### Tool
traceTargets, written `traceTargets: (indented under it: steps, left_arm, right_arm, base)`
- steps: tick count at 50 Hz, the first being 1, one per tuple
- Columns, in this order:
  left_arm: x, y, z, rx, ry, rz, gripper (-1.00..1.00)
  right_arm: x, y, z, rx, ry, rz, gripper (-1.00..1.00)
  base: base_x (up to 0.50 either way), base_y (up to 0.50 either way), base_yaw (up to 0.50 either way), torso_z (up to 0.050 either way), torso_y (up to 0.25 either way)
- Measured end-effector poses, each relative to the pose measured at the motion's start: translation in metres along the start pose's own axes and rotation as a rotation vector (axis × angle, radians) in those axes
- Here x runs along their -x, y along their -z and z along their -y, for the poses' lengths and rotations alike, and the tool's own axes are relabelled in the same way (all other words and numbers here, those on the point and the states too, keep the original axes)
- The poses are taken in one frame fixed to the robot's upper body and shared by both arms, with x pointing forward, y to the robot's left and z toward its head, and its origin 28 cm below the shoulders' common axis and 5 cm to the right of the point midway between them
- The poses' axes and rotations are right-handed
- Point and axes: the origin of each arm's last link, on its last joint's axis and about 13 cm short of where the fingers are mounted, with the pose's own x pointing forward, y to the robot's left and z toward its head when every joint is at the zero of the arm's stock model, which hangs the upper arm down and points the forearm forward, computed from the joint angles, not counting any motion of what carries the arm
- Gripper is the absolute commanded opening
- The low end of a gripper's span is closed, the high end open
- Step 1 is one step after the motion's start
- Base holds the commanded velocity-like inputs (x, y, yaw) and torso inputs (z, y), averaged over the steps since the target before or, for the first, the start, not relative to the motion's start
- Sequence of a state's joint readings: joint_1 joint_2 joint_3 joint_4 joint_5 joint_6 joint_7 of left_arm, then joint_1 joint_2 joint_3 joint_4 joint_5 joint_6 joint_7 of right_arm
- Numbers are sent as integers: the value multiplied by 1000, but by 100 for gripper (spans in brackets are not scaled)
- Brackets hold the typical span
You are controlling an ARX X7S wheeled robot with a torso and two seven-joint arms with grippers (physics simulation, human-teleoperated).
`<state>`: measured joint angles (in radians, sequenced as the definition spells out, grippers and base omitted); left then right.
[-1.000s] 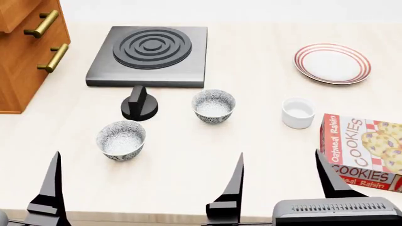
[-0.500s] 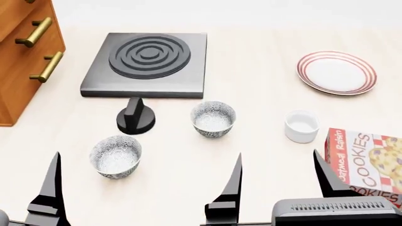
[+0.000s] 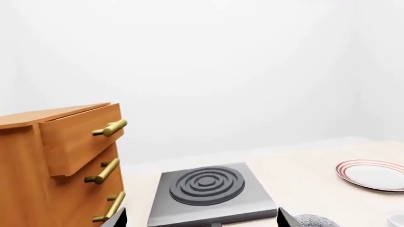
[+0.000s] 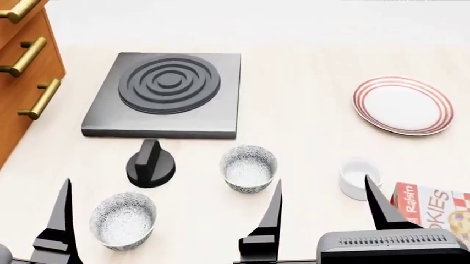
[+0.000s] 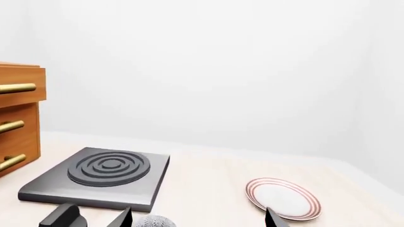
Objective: Pick the akita bowl next to the ramekin and place it on the plate.
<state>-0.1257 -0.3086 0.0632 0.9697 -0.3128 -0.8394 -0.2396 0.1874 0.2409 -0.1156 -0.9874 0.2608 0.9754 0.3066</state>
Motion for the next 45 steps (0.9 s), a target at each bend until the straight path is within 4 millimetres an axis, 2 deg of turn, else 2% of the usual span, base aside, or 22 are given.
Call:
traceTargets:
  steps: [45]
  left_arm:
    - [0, 2, 0, -3, 0, -6, 100]
  right_arm:
    - [1, 1, -1, -3, -5, -2, 100]
  base:
    - [311, 0, 0, 0, 0]
